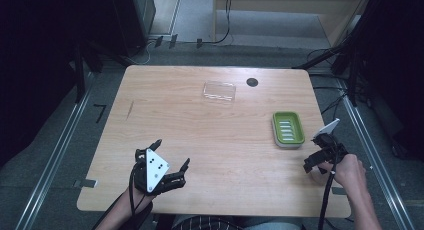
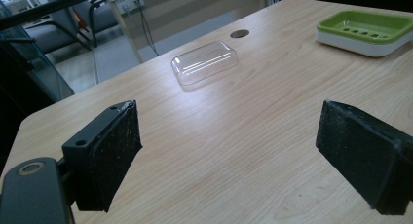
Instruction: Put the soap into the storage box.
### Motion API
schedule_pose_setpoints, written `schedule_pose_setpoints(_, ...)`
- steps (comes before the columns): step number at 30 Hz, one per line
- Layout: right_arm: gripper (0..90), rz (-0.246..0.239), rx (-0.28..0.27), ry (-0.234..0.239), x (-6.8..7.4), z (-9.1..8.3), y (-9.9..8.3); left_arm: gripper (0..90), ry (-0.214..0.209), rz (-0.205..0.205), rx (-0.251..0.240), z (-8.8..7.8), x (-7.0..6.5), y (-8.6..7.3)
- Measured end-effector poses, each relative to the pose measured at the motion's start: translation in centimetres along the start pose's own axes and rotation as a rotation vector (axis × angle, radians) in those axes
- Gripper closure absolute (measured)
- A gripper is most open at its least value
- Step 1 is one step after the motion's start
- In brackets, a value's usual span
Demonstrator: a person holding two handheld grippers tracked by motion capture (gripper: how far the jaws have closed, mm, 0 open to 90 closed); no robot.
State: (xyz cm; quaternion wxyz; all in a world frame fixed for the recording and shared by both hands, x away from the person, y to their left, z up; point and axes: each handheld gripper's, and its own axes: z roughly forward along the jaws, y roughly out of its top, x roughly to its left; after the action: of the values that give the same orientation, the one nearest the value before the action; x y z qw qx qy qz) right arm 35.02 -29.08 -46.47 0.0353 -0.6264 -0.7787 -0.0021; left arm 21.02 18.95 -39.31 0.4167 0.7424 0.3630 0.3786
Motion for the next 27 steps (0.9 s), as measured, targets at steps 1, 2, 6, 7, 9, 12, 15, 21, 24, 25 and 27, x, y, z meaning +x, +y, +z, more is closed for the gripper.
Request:
schedule_pose_setpoints(1,7.0,0.007,0.001,-0.005,0.01,0.07,0.01,9.8,0.000,0.000,0.000,-0.01,0.01,0.00)
schedule_pose_setpoints(2,8.6,0.006,0.000,-0.009,-0.02,0.23,0.01,9.8,0.001,-0.001,-0.002,-0.03,0.01,0.00)
schedule_pose_setpoints(6,12.8,0.013,-0.008,-0.015,-0.08,0.34,0.03,9.8,0.002,-0.001,-0.003,-0.05,0.00,0.00)
schedule_pose_setpoints(7,13.7,0.018,-0.014,-0.017,-0.08,0.33,0.02,9.8,0.002,-0.001,-0.004,-0.06,-0.01,-0.01)
schedule_pose_setpoints(9,13.7,0.017,-0.020,-0.016,-0.12,0.31,0.01,9.8,0.002,0.000,-0.005,-0.05,-0.01,-0.01)
schedule_pose_setpoints(12,14.4,0.019,-0.016,-0.019,0.02,0.46,0.07,9.8,0.002,0.004,-0.004,-0.09,0.01,-0.01)
schedule_pose_setpoints(15,15.7,0.017,-0.010,-0.027,0.17,0.72,0.14,9.8,0.003,0.005,-0.005,-0.11,0.01,-0.01)
schedule_pose_setpoints(21,20.8,0.013,0.002,-0.034,0.28,1.02,0.20,9.8,0.003,0.004,-0.009,-0.13,0.00,-0.04)
schedule_pose_setpoints(24,21.7,0.012,0.004,-0.035,0.27,1.02,0.19,9.8,0.002,0.007,-0.008,-0.13,0.00,-0.03)
schedule_pose_setpoints(25,21.8,0.013,0.006,-0.035,0.28,1.02,0.18,9.8,0.002,0.007,-0.007,-0.13,-0.01,-0.03)
schedule_pose_setpoints(27,22.2,0.012,0.004,-0.036,0.24,1.03,0.17,9.8,0.002,0.006,-0.008,-0.12,-0.01,-0.03)
